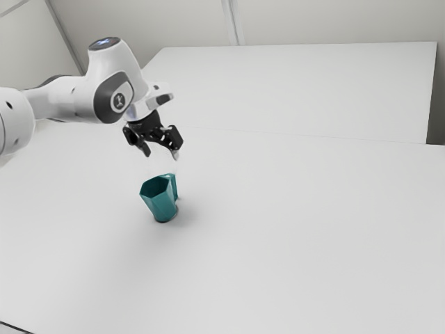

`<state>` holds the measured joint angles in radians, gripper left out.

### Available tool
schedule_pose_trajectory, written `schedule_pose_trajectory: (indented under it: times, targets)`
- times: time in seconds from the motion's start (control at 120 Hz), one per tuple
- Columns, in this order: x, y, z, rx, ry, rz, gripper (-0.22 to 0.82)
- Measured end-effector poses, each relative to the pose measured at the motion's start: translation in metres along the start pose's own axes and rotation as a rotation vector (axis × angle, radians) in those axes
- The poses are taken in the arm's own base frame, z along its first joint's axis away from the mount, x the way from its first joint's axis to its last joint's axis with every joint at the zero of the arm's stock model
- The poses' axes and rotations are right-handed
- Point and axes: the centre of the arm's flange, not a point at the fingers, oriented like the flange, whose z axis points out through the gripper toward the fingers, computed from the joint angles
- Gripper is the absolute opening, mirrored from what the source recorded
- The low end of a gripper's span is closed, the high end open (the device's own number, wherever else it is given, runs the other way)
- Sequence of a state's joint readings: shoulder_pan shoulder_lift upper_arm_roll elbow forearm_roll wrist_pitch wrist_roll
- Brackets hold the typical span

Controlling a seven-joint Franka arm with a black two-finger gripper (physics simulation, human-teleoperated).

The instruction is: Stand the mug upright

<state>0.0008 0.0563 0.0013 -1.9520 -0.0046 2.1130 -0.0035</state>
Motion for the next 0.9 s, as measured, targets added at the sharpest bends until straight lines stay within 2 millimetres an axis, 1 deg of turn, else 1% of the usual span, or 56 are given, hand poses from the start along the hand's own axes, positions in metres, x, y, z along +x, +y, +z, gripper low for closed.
schedule_pose_trajectory:
  times: [0.075,0.217,0.308,0.392,0.467,0.633,0.9]
  targets:
    - [0.013,0.0,-0.033,-0.002,0.015,-0.001,0.58]
    - [0.032,-0.007,-0.077,-0.002,0.026,0.001,0.59]
    - [0.038,-0.013,-0.106,0.002,0.031,0.002,0.6]
    - [0.038,-0.011,-0.125,0.007,0.022,0.015,0.6]
    - [0.035,-0.007,-0.133,0.008,0.0,0.028,0.6]
    - [0.029,-0.004,-0.141,0.009,-0.04,0.05,0.6]
    - [0.025,-0.008,-0.141,0.004,-0.075,0.066,0.6]
